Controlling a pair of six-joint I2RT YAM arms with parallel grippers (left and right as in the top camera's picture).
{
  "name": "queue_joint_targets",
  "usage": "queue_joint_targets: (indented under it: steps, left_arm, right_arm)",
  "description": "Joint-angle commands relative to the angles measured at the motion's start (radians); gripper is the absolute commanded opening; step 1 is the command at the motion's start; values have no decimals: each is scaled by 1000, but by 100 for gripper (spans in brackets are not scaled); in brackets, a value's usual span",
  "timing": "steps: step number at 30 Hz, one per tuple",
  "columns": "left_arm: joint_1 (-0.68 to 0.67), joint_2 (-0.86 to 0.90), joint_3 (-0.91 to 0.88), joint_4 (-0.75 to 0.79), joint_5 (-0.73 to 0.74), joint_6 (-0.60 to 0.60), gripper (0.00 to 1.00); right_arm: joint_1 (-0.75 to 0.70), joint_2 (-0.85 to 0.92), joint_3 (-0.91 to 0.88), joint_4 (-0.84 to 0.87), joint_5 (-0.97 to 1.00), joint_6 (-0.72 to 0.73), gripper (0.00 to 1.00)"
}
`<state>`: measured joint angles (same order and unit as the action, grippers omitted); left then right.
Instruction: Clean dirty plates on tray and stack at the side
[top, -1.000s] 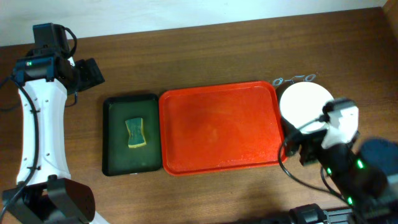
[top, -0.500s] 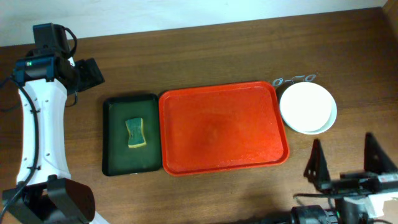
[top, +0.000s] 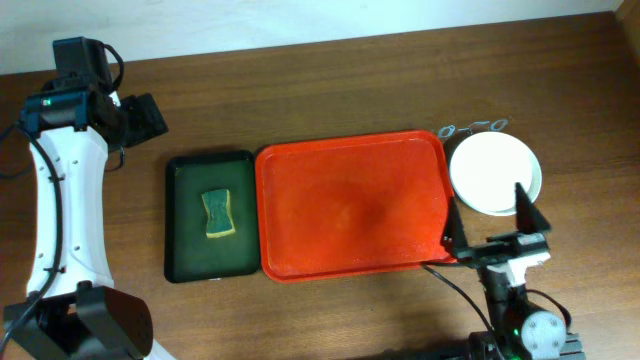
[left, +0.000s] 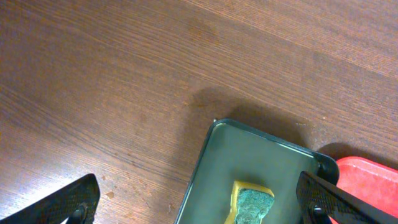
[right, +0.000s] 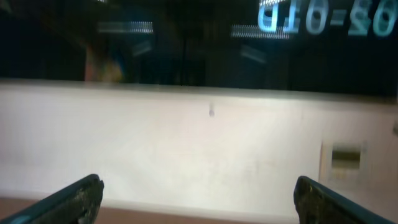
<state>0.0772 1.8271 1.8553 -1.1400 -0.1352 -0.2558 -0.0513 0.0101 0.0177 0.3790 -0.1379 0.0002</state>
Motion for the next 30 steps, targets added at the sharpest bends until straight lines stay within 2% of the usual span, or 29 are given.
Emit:
queue_joint_targets:
  steps: [1,3,4,30]
  left_arm:
    - [2,-13,11,1,0,-13,99]
    - [2,-13,11,1,0,-13,99]
    - [2,-13,11,1,0,-13,99]
    - [2,-13,11,1,0,-13,99]
  right_arm:
    - [20,-6,-12,-236,5,8,99]
    - [46,-6,-12,-415,24,7,98]
    - [57,-6,-12,-452,40,14,98]
    - [67,-6,-12,-451,37,11,98]
